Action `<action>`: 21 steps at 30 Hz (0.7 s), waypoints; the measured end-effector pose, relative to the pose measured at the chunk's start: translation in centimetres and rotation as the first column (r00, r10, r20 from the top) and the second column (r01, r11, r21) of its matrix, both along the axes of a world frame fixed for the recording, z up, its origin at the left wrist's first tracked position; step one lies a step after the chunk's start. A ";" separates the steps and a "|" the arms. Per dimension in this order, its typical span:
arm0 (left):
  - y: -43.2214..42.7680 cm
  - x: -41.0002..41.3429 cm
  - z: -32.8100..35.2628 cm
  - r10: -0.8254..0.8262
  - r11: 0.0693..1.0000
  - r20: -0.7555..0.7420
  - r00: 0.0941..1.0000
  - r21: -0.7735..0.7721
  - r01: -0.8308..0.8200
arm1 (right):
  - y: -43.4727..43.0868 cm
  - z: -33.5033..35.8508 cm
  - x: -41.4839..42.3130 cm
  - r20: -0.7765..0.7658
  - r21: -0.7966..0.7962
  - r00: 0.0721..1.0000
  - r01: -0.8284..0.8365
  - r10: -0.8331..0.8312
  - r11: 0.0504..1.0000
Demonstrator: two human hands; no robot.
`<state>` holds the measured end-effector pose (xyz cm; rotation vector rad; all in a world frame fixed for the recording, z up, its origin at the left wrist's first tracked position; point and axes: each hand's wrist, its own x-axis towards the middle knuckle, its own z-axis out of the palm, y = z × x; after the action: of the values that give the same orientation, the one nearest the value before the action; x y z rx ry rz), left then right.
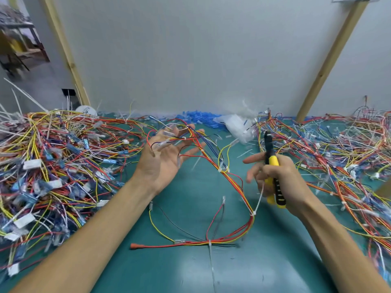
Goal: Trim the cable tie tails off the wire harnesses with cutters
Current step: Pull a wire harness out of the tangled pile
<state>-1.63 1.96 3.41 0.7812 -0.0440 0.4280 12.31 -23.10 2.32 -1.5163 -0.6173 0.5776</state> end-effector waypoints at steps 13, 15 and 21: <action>-1.7 0.6 -0.2 0.090 0.995 -0.080 0.993 -0.044 -0.094 | 0.6 -0.4 -1.5 -0.167 0.268 0.537 -0.782 0.827 0.563; -2.0 0.7 -0.3 0.132 0.991 -0.088 0.987 -0.021 -0.134 | 0.2 -0.3 -1.5 -0.209 0.399 0.481 -0.753 0.851 0.523; -1.5 1.3 -0.9 0.311 0.951 -0.143 0.940 0.038 -0.308 | -0.2 -0.1 -1.7 -0.242 0.383 0.509 -0.732 0.826 0.564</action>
<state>-0.28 0.43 2.52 0.8357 0.2177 0.6677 10.62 -23.28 2.19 -0.7609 -1.0179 1.4385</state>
